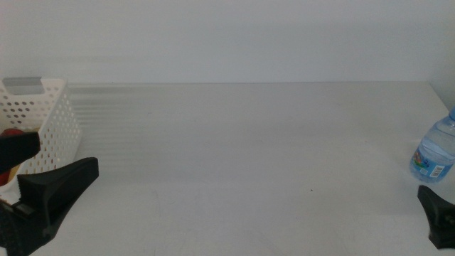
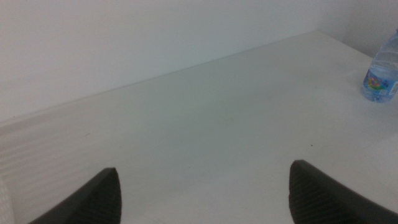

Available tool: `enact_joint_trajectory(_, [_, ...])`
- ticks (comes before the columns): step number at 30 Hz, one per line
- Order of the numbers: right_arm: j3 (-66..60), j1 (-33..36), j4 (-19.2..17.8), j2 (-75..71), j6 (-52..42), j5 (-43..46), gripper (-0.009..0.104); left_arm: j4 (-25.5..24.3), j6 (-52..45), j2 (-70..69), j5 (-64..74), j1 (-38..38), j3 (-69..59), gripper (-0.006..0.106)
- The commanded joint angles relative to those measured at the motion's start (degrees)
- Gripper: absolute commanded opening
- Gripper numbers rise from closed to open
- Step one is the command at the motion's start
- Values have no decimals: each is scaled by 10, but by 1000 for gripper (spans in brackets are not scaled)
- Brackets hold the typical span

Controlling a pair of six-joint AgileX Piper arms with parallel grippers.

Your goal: Use arms to grab the bottles and put them into the dustbin to the left of the table.

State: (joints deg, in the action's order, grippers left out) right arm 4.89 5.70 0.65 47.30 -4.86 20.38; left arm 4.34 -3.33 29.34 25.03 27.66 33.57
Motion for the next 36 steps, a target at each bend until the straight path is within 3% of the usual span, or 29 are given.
enact_joint_trajectory(1, [20, -3, -6, 41, -2, 103, 70, 5, 8, 3, -42, 2, 16, 85])
enact_joint_trajectory(14, [20, -3, 6, 212, -9, 353, 70, 5, 8, 3, -42, 2, 16, 85])
enact_joint_trajectory(22, [20, -3, 152, 322, -40, 484, 70, 5, 8, 3, -42, 2, 16, 85])
enact_joint_trajectory(25, [20, -3, 184, 355, -40, 528, 70, 5, 8, 3, -42, 2, 16, 85])
enact_joint_trajectory(36, [45, -41, 180, 445, -42, 567, 73, 5, 8, 3, -42, 2, 16, 85])
